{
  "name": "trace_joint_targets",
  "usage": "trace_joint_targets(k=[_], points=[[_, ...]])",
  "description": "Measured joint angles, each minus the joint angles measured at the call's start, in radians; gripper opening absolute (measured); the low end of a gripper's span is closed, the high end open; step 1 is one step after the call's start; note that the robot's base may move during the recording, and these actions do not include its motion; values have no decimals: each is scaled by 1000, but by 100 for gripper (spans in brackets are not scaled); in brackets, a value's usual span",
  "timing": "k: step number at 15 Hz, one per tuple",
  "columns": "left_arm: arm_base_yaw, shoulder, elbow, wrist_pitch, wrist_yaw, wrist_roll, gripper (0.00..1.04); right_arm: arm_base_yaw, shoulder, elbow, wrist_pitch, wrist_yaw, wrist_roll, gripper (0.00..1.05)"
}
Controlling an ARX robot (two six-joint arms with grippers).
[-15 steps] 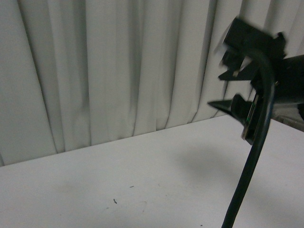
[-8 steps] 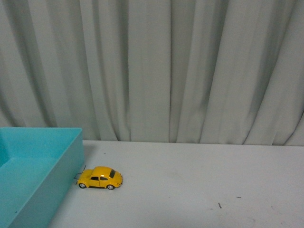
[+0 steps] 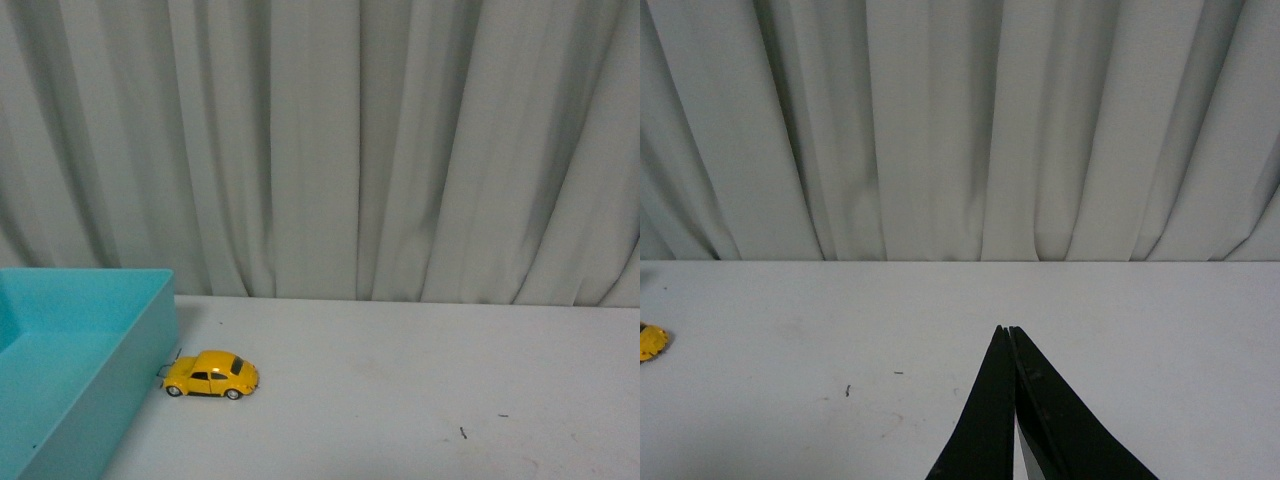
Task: Wind up and store yellow beetle toy
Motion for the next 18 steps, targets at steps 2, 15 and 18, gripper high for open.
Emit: trace_joint_targets(k=[2,15,18], points=[[0,0,0,0,0,0,98,0,-34,-16,-3,0,0,2],[0,0,0,0,0,0,98,0,-308,-34,-267,3,2,23],[0,0,0,0,0,0,98,0,-308,-34,-267,3,2,59]])
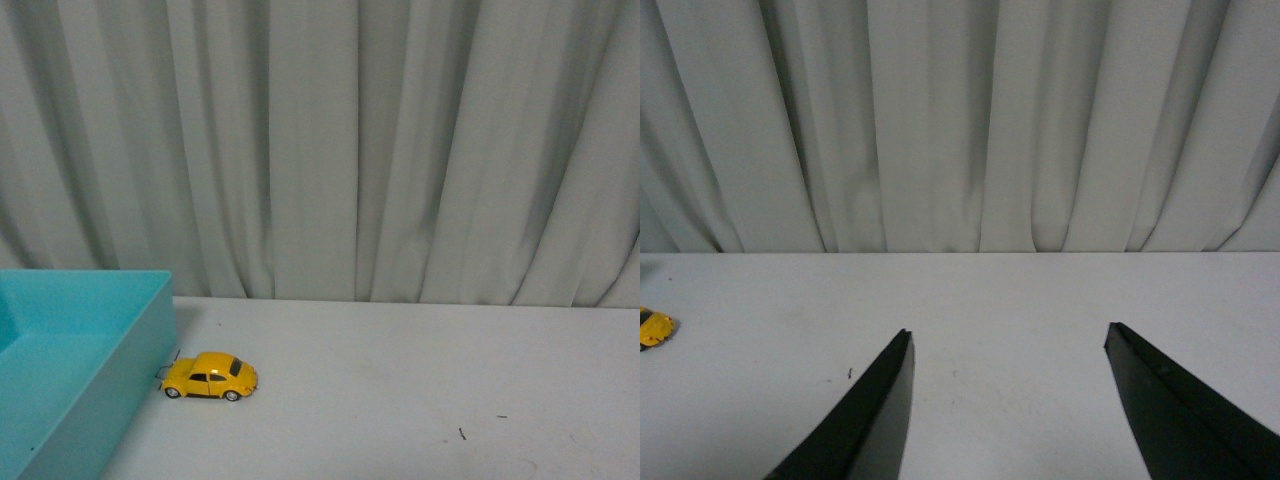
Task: Wind up and store yellow beetle toy
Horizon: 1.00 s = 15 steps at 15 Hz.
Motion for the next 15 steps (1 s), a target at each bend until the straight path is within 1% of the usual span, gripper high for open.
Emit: trace_joint_targets(k=[1,2,3,4,5,6,7,8,9,10,11,12,13,14,15], points=[[0,0,0,0,0,0,98,0,0,0,0,0,0,72],[1,97,85,-222,-36,-130,98,0,0,0,0,0,0,86],[51,270,197,-281,-36,-307,98,0,0,0,1,0,0,100],[33,347,255,-192,-66,-364,98,0,0,0,0,1,0,98],[-17,494,357,-14,-82,-370,98,0,0,0,0,0,0,98],[-49,642,419,122,-82,-346,98,0,0,0,0,2,0,98],[-70,782,464,215,-78,-302,98,0,0,0,0,-1,0,98],[-74,989,543,320,-54,-227,98,0,0,0,1,0,0,98],[-75,1166,641,343,-27,-141,98,0,0,0,0,0,0,98],[-84,1343,766,334,1,-40,98,0,0,0,0,0,0,98],[-102,1513,922,280,55,84,98,0,0,0,0,0,0,98],[-132,1663,1086,199,85,227,98,0,0,0,0,0,0,98],[-158,1756,1203,113,121,349,98,0,0,0,0,0,0,98],[-196,1864,1351,-44,144,549,98,0,0,0,0,0,0,98],[-215,1922,1442,-160,145,686,98,0,0,0,0,0,0,98]])
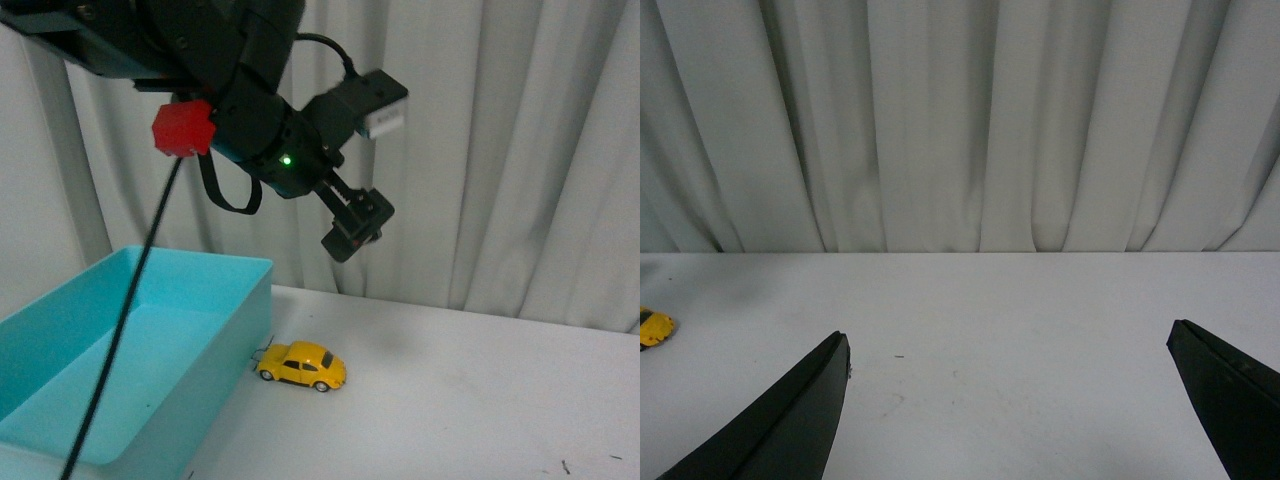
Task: Wind up and store yellow beetle toy
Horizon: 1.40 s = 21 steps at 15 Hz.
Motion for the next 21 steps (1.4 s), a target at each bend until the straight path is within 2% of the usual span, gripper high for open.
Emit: trace_joint_targets(k=[2,5,8,14,21], points=[[-16,90,160,-201,-21,245,98,0,0,0,0,0,0,98],[-2,214,333,-464,-163,590,98,0,0,0,0,0,0,98],[7,312,409,-597,-272,729,98,0,0,0,0,0,0,98],[-50,422,431,-644,-321,587,98,0,0,0,0,0,0,98],[-36,542,491,-627,-383,353,98,0,0,0,0,0,0,98]])
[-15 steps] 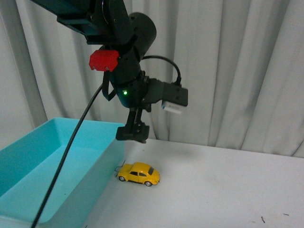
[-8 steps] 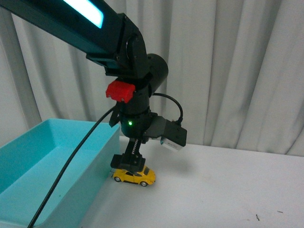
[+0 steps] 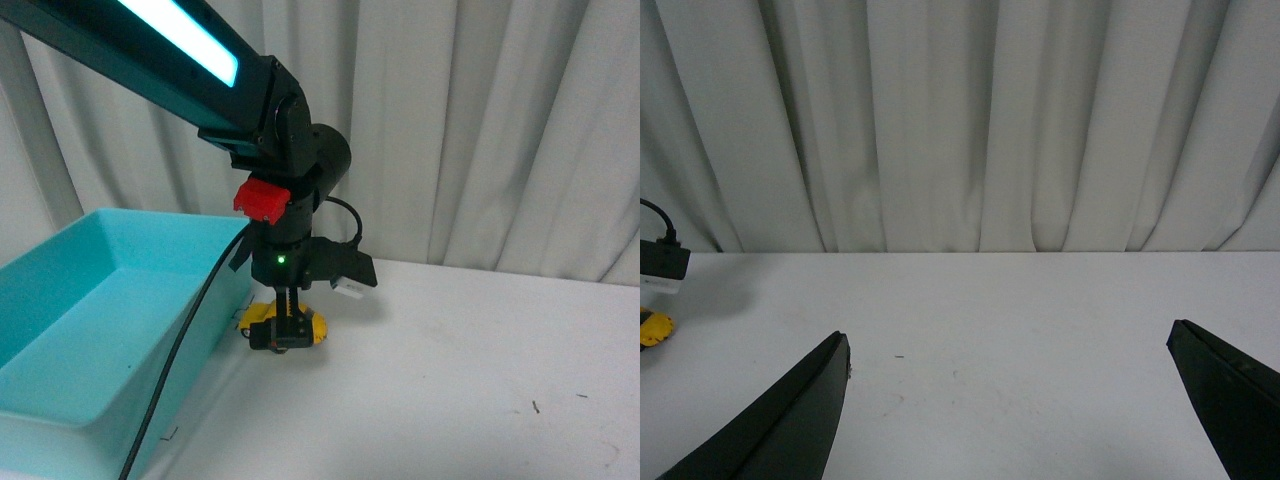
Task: Wind up and store yellow beetle toy
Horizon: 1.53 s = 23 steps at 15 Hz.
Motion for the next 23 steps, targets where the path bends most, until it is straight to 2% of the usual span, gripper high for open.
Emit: trace_joint_targets(k=[2,3,6,7,8,10,12,16,23], points=[[-1,12,10,0,2,-23,98,0,0,0,0,0,0,98],[-1,16,10,6,2,-28,93,0,0,0,0,0,0,98],[-1,17,5,21,4,-30,53,0,0,0,0,0,0,98],[-1,17,5,26,9,-13,43,0,0,0,0,0,0,98],[-2,16,5,26,14,8,39,0,0,0,0,0,0,98],[-6,11,10,10,65,97,39,0,0,0,0,0,0,98],[-16,7,28,-50,166,168,38,0,0,0,0,0,0,98],[-15,-73,100,-202,383,71,37,0,0,0,0,0,0,98],[122,-275,136,-303,396,48,37,0,0,0,0,0,0,98]])
